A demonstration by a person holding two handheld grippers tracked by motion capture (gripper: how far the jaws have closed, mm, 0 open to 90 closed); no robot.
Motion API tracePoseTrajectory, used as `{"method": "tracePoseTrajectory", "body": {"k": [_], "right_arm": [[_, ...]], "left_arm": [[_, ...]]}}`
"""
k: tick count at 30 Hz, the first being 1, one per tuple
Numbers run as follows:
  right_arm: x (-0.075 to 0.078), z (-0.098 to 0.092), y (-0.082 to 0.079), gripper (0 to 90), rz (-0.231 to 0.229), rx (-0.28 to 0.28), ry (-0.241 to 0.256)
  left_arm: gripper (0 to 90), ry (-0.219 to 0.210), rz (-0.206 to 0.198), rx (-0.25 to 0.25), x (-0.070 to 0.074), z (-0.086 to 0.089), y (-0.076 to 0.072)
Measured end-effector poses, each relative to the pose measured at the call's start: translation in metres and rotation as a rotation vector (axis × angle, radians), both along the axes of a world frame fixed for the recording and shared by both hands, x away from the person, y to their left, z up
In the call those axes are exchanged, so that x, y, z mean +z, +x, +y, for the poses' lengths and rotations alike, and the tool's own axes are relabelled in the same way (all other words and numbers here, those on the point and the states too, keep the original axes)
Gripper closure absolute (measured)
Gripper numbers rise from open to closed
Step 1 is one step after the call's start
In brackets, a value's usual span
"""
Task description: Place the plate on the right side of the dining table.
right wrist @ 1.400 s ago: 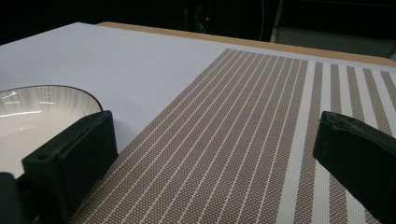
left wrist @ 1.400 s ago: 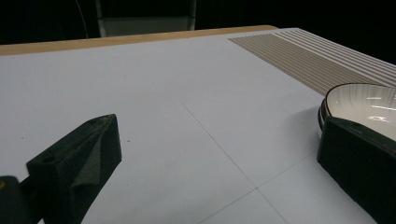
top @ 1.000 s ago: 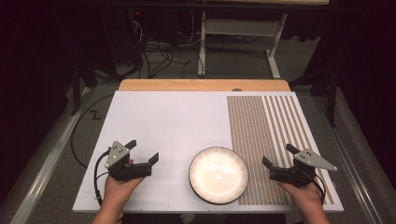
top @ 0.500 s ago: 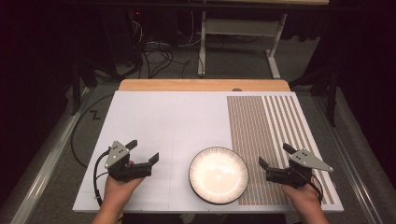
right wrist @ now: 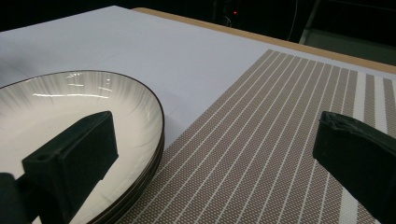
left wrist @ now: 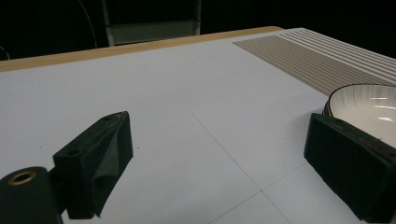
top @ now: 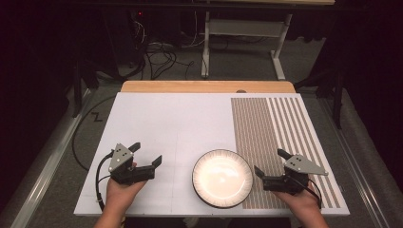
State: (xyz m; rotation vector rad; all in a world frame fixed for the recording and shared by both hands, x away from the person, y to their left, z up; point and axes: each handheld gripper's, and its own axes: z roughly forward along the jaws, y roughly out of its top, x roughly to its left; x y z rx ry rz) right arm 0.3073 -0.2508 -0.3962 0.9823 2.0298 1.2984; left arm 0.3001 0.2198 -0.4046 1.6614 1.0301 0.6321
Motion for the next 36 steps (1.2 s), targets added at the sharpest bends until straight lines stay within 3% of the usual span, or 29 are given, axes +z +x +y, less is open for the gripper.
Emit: {"method": "tracePoseTrajectory", "body": {"k": [4, 12, 14, 15, 20, 23, 24, 36], "right_arm": [[-0.0006, 0.0029, -0.0010, 5.2, 0.006, 0.014, -0.005], [-0.0014, 0.0034, -0.0026, 35.9, 0.046, 0.079, -0.009], [-0.0015, 0.0035, -0.0029, 39.0, 0.049, 0.086, -0.015], [-0.0017, 0.0038, -0.0035, 47.8, 0.051, 0.100, -0.020], [-0.0020, 0.0040, -0.0020, 60.2, 0.080, 0.144, -0.023], [-0.0018, 0.0047, -0.0008, 66.0, 0.099, 0.171, -0.029], [-0.0014, 0.0053, -0.0006, 69.2, 0.103, 0.205, -0.041], [0.0039, 0.0073, -0.0014, 86.6, 0.162, 0.229, -0.102]], "left_arm": [[9.7, 0.002, -0.003, 0.001, 0.0002, 0.0002, -0.0005], [9.0, -0.006, -0.007, -0.004, 0.0009, 0.0002, -0.0012], [8.9, -0.006, -0.006, -0.006, 0.0010, 0.0004, -0.0013], [9.0, -0.010, -0.006, -0.007, 0.0011, 0.0005, -0.0013], [8.6, -0.013, -0.007, -0.008, 0.0013, 0.0005, -0.0015], [8.4, -0.016, -0.010, -0.008, 0.0017, 0.0005, -0.0019], [8.3, -0.016, -0.013, -0.010, 0.0018, 0.0006, -0.0021], [5.7, -0.023, -0.023, -0.013, 0.0021, 0.0005, -0.0026]]}}
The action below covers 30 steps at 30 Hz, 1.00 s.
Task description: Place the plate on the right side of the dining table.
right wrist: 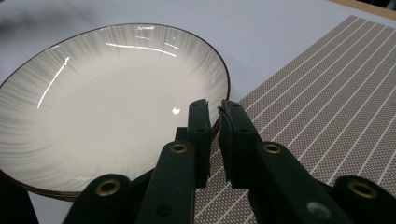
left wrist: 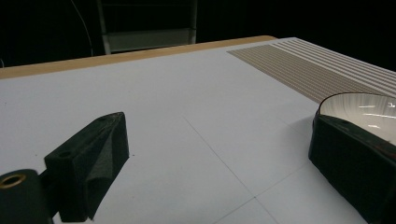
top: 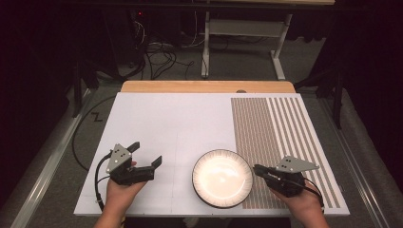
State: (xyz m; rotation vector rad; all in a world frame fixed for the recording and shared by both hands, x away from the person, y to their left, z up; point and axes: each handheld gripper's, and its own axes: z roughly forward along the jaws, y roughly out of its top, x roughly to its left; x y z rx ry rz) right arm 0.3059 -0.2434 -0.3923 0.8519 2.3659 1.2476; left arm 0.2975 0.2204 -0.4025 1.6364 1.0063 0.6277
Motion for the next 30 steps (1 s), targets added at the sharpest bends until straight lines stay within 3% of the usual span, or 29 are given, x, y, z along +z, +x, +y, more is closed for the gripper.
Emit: {"method": "tracePoseTrajectory", "body": {"k": [2, 15, 30], "right_arm": [[0.000, 0.001, 0.000, 90.0, 0.007, 0.010, -0.015], [-0.003, 0.008, -0.002, 90.0, 0.032, 0.053, -0.100], [-0.001, 0.012, -0.004, 90.0, 0.027, 0.064, -0.147]], "left_arm": [[5.5, 0.000, 0.000, 0.000, 0.000, 0.000, 0.000], [3.8, 0.004, -0.002, 0.001, 0.000, -0.001, 0.000], [3.8, 0.005, 0.005, -0.010, 0.000, -0.001, 0.000]]}}
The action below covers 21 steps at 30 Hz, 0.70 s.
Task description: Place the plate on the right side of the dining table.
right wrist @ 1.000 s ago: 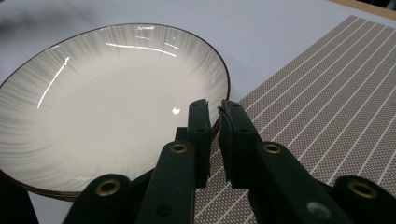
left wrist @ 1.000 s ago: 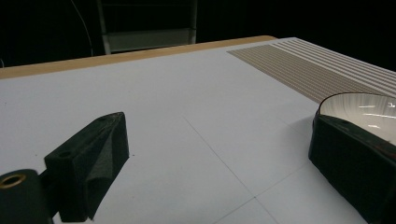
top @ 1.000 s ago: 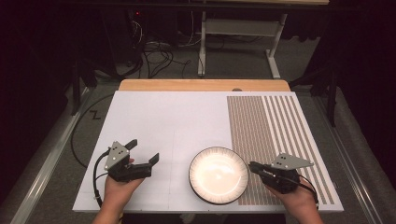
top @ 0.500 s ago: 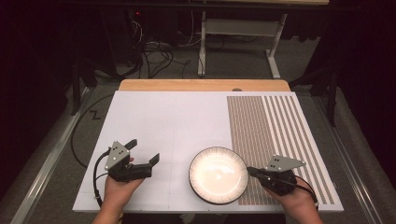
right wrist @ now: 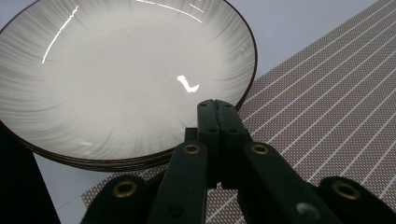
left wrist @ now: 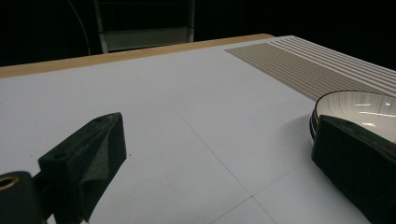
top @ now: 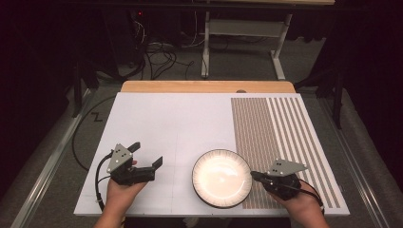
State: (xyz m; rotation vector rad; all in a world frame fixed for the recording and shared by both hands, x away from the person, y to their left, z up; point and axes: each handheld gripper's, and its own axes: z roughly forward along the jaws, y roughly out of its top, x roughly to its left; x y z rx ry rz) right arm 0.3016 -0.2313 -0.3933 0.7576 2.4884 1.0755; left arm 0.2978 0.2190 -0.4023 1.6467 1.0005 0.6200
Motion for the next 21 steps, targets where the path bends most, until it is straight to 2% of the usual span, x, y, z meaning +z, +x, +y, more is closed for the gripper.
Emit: {"method": "tracePoseTrajectory", "body": {"k": [7, 21], "right_arm": [[0.0011, 0.0043, -0.0017, 90.0, -0.013, 0.003, -0.029], [0.0004, 0.0059, -0.0014, 90.0, -0.003, 0.000, -0.020]], "left_arm": [[3.9, -0.003, -0.001, -0.002, 0.0001, -0.0002, -0.0001], [3.9, -0.009, -0.003, -0.004, 0.0007, -0.0004, -0.0004]]}}
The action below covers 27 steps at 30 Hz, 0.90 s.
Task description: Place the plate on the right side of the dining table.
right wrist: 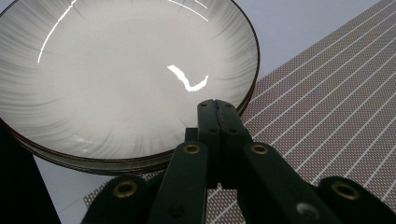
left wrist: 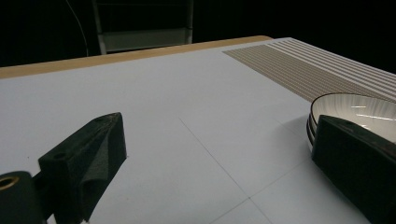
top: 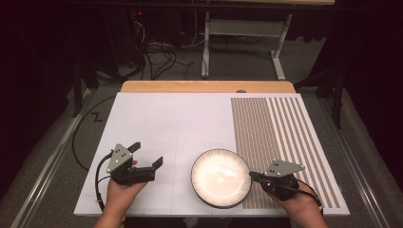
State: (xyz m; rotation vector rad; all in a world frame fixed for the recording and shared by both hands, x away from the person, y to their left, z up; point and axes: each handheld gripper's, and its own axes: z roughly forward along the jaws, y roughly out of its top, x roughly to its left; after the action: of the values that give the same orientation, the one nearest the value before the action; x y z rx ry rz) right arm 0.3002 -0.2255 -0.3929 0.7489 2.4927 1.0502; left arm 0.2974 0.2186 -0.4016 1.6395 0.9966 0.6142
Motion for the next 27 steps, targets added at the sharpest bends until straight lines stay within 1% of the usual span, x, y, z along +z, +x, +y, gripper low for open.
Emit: {"method": "tracePoseTrajectory", "body": {"k": [5, 8, 14, 21, 27], "right_arm": [[-0.001, 0.003, -0.001, 90.0, 0.007, 0.006, 0.000], [-0.001, 0.004, -0.001, 90.0, 0.001, 0.008, -0.003], [-0.001, 0.005, -0.001, 90.0, 0.006, 0.010, 0.005], [-0.003, 0.011, -0.001, 90.0, 0.014, 0.029, 0.012], [-0.005, 0.017, -0.003, 90.0, 0.019, 0.048, 0.003]], "left_arm": [[3.9, -0.002, -0.001, -0.001, 0.000, 0.000, 0.000], [3.9, -0.003, -0.001, -0.001, 0.000, 0.000, 0.000], [3.9, -0.004, -0.004, -0.001, 0.001, 0.000, 0.000], [3.9, -0.010, -0.010, -0.001, 0.001, 0.000, -0.001], [3.9, -0.013, -0.016, -0.002, 0.001, 0.001, -0.001]]}}
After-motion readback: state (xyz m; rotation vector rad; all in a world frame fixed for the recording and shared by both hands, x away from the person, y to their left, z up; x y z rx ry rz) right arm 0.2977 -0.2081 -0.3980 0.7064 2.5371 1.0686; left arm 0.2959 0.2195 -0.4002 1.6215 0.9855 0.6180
